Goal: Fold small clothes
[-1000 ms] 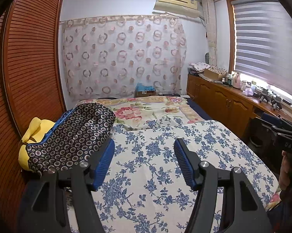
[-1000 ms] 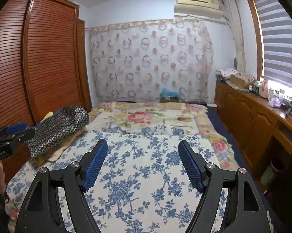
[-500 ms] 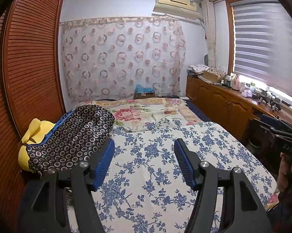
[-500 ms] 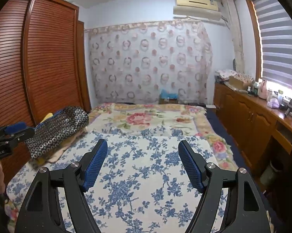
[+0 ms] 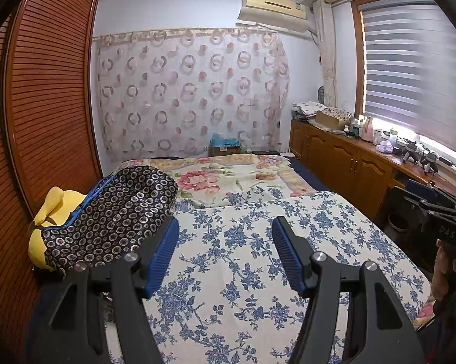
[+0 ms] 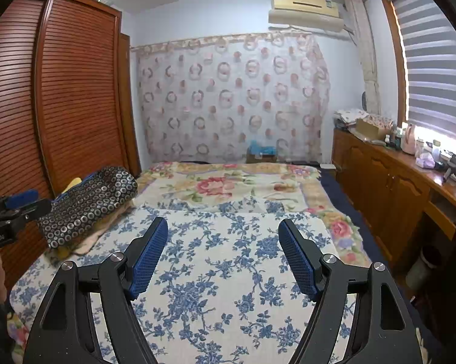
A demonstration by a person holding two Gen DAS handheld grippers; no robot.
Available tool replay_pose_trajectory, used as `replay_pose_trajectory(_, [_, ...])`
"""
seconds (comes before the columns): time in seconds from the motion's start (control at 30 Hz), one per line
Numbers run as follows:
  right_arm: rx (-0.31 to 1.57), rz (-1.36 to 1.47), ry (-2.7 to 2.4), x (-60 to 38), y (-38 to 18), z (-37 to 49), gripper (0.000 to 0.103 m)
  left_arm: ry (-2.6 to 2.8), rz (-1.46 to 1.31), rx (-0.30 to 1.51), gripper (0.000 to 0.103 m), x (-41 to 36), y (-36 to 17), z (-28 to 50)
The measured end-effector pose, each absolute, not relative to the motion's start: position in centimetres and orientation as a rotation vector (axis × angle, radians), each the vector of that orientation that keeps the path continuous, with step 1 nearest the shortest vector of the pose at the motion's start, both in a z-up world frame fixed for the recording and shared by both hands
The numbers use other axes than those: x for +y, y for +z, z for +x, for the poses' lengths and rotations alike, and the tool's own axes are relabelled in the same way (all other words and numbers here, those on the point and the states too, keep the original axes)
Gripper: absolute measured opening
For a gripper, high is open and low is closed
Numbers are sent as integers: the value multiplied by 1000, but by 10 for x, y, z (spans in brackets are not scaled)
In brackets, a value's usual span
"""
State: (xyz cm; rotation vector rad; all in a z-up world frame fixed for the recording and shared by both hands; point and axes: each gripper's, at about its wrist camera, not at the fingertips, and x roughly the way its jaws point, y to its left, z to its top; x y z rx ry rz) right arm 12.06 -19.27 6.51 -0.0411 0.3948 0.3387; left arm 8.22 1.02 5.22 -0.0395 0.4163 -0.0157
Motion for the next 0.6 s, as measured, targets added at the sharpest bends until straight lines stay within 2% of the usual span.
replay_pose_trajectory(0.6, [389, -38, 335, -196, 67, 121, 77, -16, -37, 411, 64, 9, 55, 80])
